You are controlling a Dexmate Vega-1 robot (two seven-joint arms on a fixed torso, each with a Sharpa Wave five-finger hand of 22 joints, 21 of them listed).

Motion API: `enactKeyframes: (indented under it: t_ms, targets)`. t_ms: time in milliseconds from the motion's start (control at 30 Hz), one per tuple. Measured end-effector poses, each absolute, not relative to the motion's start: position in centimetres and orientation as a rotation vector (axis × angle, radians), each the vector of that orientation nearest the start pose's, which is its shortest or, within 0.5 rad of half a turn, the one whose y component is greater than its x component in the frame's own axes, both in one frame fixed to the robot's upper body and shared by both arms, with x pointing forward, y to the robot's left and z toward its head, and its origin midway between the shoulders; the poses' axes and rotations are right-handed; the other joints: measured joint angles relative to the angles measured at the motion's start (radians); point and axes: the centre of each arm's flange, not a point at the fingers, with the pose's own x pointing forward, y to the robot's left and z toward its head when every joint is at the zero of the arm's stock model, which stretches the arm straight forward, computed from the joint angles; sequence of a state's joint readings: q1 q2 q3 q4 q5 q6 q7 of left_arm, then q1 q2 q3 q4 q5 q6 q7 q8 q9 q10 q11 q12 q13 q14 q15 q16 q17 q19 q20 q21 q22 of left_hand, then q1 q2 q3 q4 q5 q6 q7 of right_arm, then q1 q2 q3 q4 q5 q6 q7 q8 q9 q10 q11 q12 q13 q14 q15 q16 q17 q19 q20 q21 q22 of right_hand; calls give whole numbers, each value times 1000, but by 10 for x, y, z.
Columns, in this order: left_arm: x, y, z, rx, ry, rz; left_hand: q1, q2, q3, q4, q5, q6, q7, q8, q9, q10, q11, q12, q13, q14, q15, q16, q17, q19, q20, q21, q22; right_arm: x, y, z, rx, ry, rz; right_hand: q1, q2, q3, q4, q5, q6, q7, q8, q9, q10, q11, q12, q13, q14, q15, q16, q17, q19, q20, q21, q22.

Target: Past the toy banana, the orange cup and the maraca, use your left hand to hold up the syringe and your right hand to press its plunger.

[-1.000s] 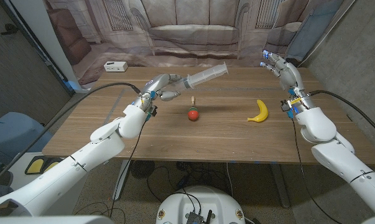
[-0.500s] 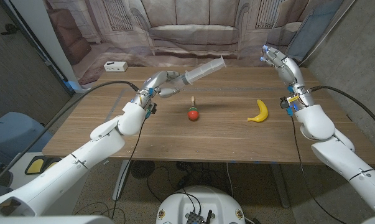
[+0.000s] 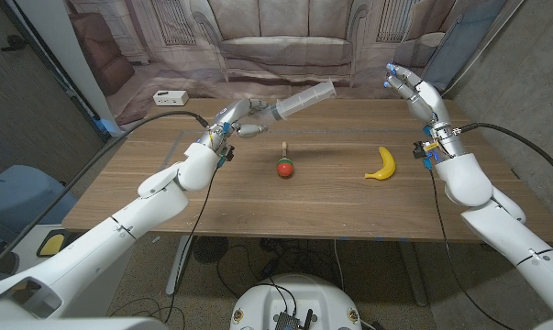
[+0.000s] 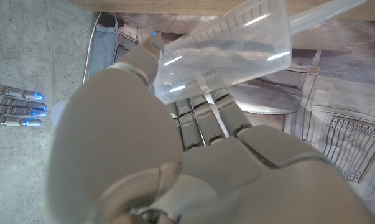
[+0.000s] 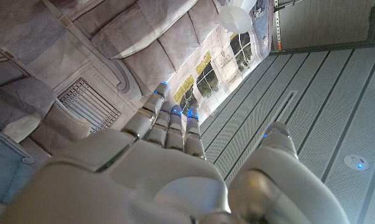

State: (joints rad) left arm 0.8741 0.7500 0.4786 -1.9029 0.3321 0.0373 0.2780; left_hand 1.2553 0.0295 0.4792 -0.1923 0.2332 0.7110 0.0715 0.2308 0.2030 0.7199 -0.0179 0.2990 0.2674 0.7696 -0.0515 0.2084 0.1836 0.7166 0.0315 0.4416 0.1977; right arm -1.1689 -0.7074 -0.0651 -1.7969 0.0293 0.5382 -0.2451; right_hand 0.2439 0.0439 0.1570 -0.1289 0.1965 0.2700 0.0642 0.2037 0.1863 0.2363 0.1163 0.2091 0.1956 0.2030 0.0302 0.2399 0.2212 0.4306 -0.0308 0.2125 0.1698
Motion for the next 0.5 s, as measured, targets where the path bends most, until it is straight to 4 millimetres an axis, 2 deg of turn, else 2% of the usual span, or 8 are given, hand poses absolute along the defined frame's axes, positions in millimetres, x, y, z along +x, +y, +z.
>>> enactKeyframes:
  t_ms: [133, 500]
  targets:
    - [541, 193, 69, 1017, -978, 51, 0, 0, 0, 0, 5, 0, 0, -1, 0, 0, 0, -2, 0, 0, 0, -1, 0, -2, -2, 7, 0, 481, -317, 52, -571, -1169, -11, 0, 0, 0, 0, 0, 12, 2, 4, 0, 14, 7, 0, 0, -12, 2, -5, -2, -4, -3, 0, 0]
    - [543, 188, 74, 1017, -1012, 34, 0, 0, 0, 0, 7, 7, -4, -4, 0, 5, -5, -3, 0, 2, -3, -1, 0, -2, -2, 8, 0, 480, -313, 54, -626, -1168, 10, 0, 0, 0, 0, 0, 19, 16, 4, 0, 18, 3, 0, 0, -14, 11, -8, -3, -7, 1, 0, 0]
